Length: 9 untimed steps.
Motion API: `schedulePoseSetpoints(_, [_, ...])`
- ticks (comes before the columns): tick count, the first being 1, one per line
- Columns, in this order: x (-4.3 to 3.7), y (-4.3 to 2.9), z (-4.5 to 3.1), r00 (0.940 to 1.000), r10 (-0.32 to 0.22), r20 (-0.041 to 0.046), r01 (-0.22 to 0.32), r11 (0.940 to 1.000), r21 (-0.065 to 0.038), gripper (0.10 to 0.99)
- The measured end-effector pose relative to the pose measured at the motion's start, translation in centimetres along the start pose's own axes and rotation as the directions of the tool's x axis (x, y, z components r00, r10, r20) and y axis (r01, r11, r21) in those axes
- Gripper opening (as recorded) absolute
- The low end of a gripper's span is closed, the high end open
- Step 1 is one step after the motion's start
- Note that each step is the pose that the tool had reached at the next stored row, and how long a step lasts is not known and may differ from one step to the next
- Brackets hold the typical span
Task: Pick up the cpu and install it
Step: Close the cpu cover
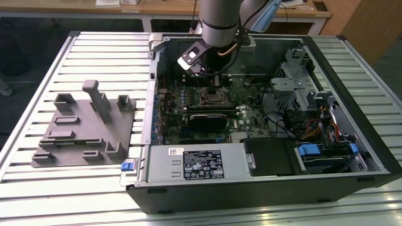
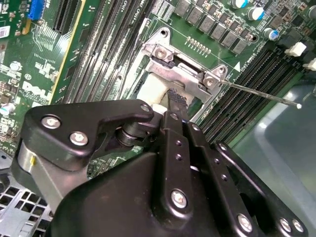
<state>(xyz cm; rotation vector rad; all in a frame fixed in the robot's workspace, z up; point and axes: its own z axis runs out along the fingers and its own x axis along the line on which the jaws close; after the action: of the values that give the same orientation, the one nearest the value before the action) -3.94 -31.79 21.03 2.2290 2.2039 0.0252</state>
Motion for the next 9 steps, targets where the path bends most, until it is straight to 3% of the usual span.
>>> schedulePoseSetpoints(9, [-0.04, -1.39, 0.24, 1.0, -0.001, -0.0016, 0.001, 1.0, 0.0, 0.106])
